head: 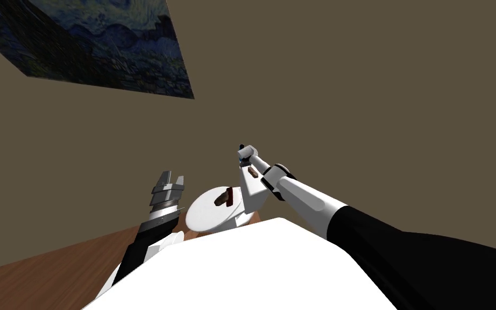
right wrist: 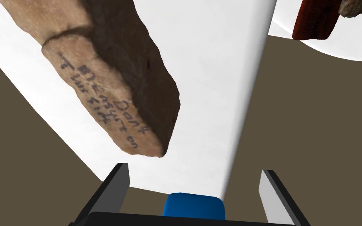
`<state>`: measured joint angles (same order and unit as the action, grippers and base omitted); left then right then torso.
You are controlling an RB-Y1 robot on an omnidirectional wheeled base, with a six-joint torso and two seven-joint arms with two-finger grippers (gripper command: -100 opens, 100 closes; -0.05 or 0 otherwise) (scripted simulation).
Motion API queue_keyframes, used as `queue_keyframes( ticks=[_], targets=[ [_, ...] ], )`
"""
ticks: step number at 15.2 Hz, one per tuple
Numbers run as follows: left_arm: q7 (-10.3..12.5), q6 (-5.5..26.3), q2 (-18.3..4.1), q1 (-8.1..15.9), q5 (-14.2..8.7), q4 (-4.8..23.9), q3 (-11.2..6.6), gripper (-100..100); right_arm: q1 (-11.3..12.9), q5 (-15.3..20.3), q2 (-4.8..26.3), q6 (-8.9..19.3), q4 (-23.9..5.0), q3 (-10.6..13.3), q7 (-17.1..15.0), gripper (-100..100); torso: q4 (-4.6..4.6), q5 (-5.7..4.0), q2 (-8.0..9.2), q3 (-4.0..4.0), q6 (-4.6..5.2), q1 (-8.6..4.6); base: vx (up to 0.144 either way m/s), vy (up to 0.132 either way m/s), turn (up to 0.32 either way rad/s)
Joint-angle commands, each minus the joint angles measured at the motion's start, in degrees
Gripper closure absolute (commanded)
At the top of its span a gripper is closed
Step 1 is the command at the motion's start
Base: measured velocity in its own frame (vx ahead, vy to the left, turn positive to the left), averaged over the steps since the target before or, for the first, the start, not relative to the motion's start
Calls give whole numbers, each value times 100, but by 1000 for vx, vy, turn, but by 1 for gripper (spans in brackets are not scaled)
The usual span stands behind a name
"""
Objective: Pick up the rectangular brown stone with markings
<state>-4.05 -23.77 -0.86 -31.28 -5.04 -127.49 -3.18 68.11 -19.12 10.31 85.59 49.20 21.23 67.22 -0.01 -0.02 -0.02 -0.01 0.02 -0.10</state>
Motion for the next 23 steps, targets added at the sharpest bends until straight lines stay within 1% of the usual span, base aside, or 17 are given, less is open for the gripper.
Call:
queue_keyframes(
  ticks=[1,2,3,4,5,6,7,8,9,12,13,14,15,17,18,19,23],
  targets=[
    [0,0,0,0,0,0,0,0,58,-12,-1,159,-65,17,64,-100,0,0,0,0,0,0,3,-22,8],
    [0,0,0,0,0,0,0,0,227,-50,-8,369,-259,57,208,-100,0,0,0,0,0,2,0,-27,16],
    [0,0,0,0,0,0,0,0,227,-50,-8,418,-259,57,208,-100,0,0,0,0,0,1,-1,-28,23],
    [0,0,0,0,0,0,0,0,366,-86,-16,561,-437,94,337,-100,0,0,1,0,0,1,-1,-31,24],
    [0,0,0,0,0,0,0,0,366,-86,-16,650,-437,94,337,-100,0,0,1,1,0,0,1,-32,17],
    [0,0,0,0,0,0,0,0,477,-121,-27,798,-599,126,449,-100,0,0,1,1,0,0,0,-33,17],
    [0,0,0,0,0,0,0,0,477,-121,-27,855,-599,126,449,-100,0,0,1,1,0,-1,0,-31,15],
    [0,0,0,0,0,0,0,0,558,-153,-41,1030,-741,153,544,-100,0,0,1,0,0,-1,-1,-32,14],
    [0,0,0,0,0,0,0,0,558,-153,-41,1030,-741,153,544,-100,0,-1,1,1,0,-1,-5,-30,12],
    [0,0,0,0,0,0,0,0,663,-222,-81,1353,-1019,205,717,-100,0,0,3,1,0,1,-5,-27,15],
    [0,0,0,0,0,0,0,0,668,-231,-88,1387,-1051,210,736,-100,-1,0,3,1,0,1,-4,-23,11],
    [0,0,0,0,0,0,0,0,622,-211,-69,1310,-949,203,687,-100,0,0,3,1,1,1,-2,-13,3],
    [0,0,0,0,0,0,0,0,462,-147,-118,1165,-1002,242,641,-100,0,0,2,1,0,4,14,-23,46],
    [0,0,0,0,0,0,0,0,396,-117,-140,1089,-1026,258,617,-100,-3,-1,-6,-4,0,-1,22,-39,53],
    [0,0,0,0,0,0,0,0,474,-143,-132,1150,-1059,244,649,-100,-3,-1,-8,-5,0,-3,12,-24,18],
    [0,0,0,0,0,0,0,0,477,-138,-143,1105,-1097,246,646,100,-3,-1,-7,-5,0,0,4,-9,2],
    [0,0,0,0,0,0,0,0,480,-141,-144,1102,-1092,245,654,100,-5,3,-7,-7,1,14,0,0,0]
  ],
)
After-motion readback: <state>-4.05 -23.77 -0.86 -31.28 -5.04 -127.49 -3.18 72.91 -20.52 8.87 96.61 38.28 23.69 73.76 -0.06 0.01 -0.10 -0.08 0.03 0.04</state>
